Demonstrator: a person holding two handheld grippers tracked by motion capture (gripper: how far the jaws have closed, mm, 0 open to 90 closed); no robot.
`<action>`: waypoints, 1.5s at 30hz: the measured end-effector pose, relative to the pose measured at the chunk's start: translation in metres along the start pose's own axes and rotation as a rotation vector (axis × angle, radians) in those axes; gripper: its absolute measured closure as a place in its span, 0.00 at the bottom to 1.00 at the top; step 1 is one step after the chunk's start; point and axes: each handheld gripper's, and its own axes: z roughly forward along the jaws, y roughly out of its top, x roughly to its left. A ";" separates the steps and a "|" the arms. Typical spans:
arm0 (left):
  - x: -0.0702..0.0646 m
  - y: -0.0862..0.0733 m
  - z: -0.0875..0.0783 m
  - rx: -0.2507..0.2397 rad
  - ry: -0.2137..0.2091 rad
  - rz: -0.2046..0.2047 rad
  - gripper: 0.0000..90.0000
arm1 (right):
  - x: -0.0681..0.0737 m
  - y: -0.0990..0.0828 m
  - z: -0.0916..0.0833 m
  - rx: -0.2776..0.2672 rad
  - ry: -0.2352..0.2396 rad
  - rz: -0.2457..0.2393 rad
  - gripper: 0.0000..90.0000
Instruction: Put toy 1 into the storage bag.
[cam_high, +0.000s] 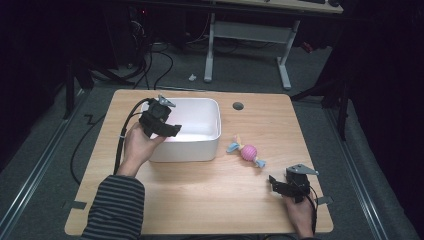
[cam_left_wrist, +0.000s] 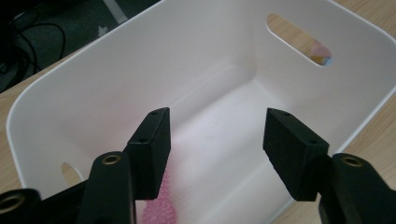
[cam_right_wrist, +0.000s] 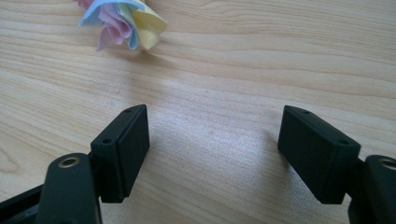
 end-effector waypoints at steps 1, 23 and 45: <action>0.000 -0.001 -0.002 -0.011 0.001 -0.005 0.46 | 0.000 0.000 0.000 0.000 0.000 0.000 0.28; 0.000 -0.044 -0.053 -0.110 0.033 -0.024 0.45 | 0.000 0.000 0.000 0.001 0.000 0.001 0.28; -0.008 -0.083 -0.077 -0.193 0.041 -0.046 0.45 | 0.000 0.000 0.000 0.001 -0.001 0.001 0.28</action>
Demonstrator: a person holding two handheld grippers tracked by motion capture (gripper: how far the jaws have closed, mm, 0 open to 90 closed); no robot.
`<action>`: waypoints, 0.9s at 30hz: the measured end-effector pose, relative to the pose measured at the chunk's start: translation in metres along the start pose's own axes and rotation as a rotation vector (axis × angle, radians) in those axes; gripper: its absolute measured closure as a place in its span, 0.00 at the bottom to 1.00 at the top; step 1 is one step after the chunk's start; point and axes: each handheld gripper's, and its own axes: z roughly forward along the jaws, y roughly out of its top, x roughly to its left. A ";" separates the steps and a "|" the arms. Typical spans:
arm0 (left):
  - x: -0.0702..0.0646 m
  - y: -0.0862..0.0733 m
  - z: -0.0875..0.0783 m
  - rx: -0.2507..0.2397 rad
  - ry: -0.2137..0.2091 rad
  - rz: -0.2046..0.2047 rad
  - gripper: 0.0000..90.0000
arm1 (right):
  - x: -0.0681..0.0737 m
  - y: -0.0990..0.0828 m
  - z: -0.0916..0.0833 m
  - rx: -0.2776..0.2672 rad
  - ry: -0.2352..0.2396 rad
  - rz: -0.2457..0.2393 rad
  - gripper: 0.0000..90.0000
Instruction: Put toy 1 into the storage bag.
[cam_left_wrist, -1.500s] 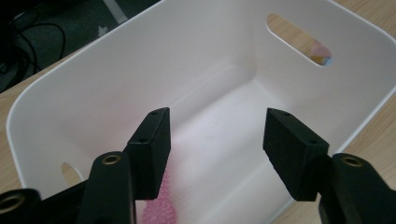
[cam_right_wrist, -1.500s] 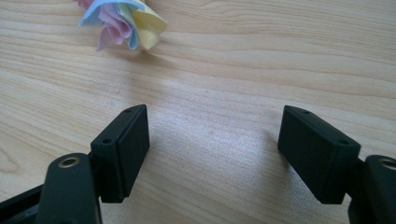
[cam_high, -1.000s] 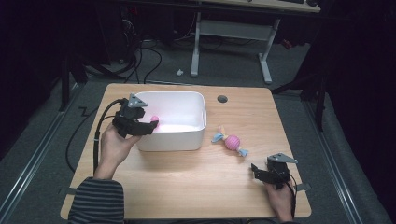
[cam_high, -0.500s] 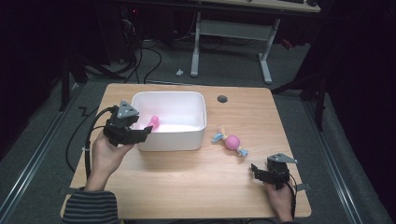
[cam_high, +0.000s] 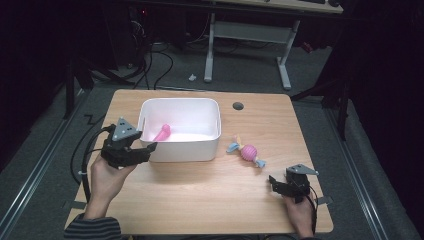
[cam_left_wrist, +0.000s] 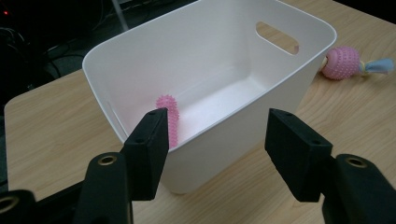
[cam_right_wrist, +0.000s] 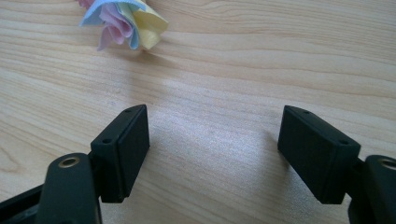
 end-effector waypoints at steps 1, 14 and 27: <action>0.000 -0.002 0.000 -0.002 0.000 -0.004 0.45 | 0.000 0.000 0.000 0.000 0.000 0.000 0.28; -0.002 -0.033 0.001 -0.048 0.018 -0.050 0.45 | 0.000 0.000 0.000 0.001 0.001 0.000 0.28; 0.002 -0.059 0.009 -0.056 0.022 -0.129 0.45 | 0.000 0.000 0.000 0.001 0.001 0.001 0.28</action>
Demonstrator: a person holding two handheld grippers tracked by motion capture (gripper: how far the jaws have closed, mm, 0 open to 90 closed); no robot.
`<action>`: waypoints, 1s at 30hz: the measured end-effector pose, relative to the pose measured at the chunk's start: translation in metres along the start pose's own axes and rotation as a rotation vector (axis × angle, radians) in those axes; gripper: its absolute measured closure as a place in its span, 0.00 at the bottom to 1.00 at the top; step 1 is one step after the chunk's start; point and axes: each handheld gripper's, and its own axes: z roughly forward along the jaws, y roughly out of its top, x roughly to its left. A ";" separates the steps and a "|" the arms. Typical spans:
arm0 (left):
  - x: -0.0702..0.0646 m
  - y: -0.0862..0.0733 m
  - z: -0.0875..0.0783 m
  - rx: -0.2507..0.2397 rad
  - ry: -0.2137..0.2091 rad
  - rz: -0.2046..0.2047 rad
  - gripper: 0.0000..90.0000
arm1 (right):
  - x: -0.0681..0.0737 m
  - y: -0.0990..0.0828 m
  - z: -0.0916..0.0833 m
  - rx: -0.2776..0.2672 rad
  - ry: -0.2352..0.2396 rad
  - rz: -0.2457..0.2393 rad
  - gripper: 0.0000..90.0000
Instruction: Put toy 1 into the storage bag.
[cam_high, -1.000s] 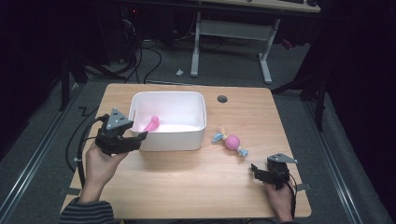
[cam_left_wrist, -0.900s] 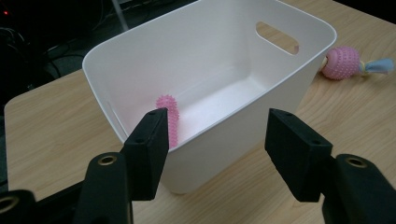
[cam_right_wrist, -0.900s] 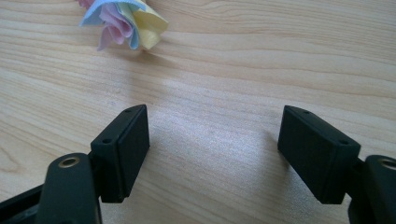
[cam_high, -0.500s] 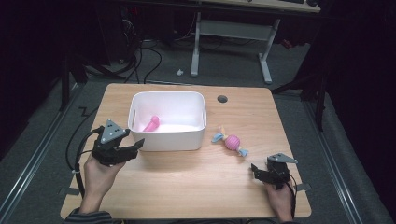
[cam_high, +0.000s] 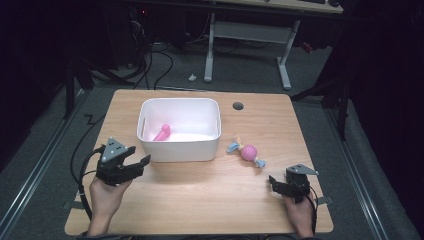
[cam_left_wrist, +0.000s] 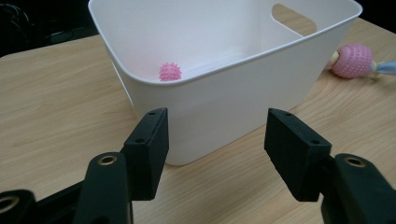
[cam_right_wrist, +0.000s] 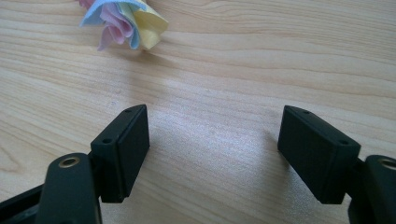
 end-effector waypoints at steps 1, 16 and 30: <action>0.000 -0.003 0.002 0.001 0.002 -0.007 0.45 | 0.000 0.000 0.000 0.000 0.000 -0.001 0.28; -0.007 -0.025 0.025 0.039 -0.045 -0.051 0.45 | 0.000 0.000 0.000 0.000 0.001 0.000 0.28; -0.008 -0.048 0.044 0.065 -0.034 -0.108 0.45 | 0.000 0.000 0.000 0.000 0.001 0.000 0.28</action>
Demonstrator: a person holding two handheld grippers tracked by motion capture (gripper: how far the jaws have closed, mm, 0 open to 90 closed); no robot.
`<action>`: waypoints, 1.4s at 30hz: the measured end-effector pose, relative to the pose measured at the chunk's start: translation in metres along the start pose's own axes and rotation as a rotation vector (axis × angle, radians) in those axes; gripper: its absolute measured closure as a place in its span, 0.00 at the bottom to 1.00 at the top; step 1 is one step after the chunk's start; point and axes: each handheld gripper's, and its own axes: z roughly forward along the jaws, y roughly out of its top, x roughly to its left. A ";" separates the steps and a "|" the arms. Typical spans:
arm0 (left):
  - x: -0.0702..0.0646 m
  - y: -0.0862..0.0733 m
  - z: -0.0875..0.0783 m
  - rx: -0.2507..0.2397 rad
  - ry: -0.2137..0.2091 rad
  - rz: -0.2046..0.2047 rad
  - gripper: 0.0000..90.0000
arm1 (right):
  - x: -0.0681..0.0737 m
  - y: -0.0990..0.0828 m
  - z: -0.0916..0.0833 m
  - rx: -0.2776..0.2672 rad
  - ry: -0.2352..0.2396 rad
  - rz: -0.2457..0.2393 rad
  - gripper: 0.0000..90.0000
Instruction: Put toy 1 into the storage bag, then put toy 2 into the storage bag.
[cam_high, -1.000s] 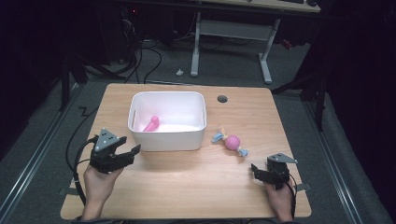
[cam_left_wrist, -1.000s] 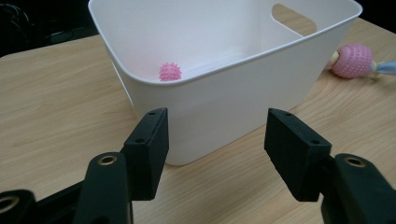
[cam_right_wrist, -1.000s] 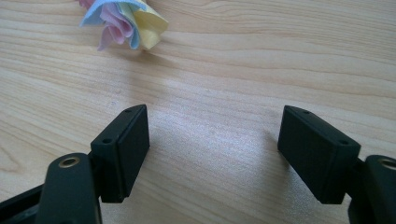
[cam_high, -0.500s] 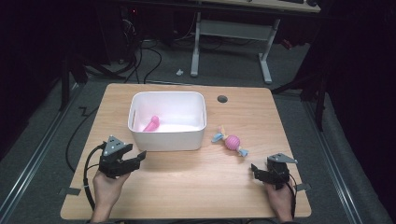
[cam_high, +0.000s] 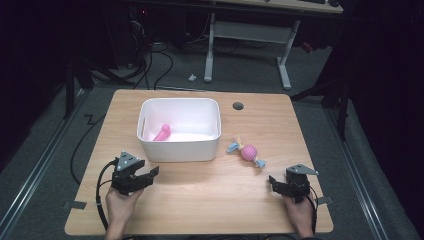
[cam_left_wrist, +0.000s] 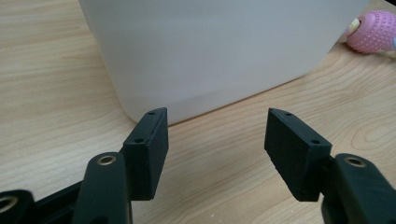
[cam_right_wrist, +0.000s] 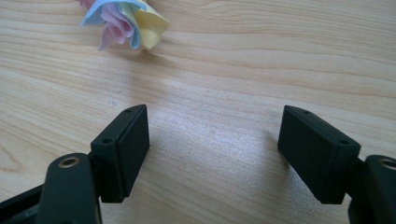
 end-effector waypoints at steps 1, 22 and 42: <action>0.000 -0.004 0.004 0.006 0.000 -0.009 0.44 | 0.000 0.000 0.000 0.000 0.000 0.000 0.28; -0.001 -0.025 0.048 0.075 0.099 0.038 0.43 | 0.000 0.000 0.000 0.000 0.002 -0.002 0.28; 0.010 -0.025 0.066 0.084 0.107 0.071 0.42 | -0.001 0.000 0.000 0.010 0.035 -0.032 0.26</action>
